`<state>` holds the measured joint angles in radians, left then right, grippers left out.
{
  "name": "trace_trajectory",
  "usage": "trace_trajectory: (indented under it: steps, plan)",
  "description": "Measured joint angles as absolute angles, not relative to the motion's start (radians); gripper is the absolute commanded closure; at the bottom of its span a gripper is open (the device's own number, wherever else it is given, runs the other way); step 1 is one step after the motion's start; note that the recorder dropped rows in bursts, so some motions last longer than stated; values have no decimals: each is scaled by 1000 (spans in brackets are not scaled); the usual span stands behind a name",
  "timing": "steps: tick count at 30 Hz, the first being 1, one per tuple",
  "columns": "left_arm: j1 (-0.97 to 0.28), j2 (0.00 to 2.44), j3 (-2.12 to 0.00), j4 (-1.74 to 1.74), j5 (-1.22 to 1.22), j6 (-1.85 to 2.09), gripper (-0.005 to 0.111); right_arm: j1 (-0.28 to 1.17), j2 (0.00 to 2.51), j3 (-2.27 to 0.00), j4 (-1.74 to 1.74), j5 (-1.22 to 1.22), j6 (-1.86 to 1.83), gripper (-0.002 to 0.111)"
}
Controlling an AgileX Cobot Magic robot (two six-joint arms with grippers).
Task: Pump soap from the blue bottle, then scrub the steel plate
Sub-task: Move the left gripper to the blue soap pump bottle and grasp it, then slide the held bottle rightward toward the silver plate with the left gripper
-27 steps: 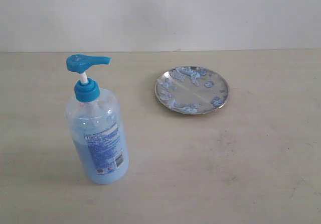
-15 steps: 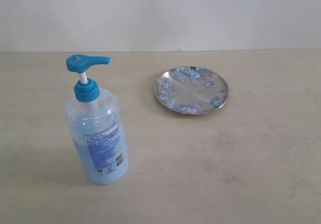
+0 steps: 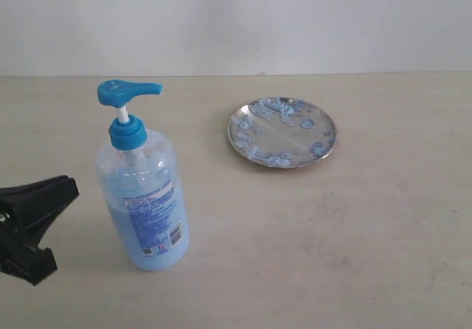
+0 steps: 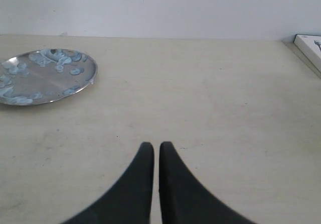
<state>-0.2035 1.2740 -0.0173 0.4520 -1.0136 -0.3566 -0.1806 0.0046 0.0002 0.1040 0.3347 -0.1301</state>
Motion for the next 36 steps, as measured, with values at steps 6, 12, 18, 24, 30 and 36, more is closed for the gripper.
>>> trace_trajectory:
  steps: [6, 12, 18, 24, 30, 36]
  plan:
    - [-206, 1274, -13, 513, -1029, -258, 34, -181, 5, 0, 104, 335, -130, 107]
    - [-206, 1274, -13, 481, -1024, -230, -3, -181, 5, 0, 104, 335, -130, 107]
    - [-206, 1274, -13, 485, -1035, -229, -3, -181, 5, 0, 104, 335, -128, 107]
    - [-206, 1278, -36, 529, -1031, -228, -3, -181, 5, 0, 104, 335, -128, 107]
    - [-206, 1373, -131, 563, -1031, -224, -3, -181, 5, 0, 104, 335, -130, 107]
    - [-206, 1537, -231, 720, -1069, -224, -3, -181, 5, 0, 104, 335, -130, 107]
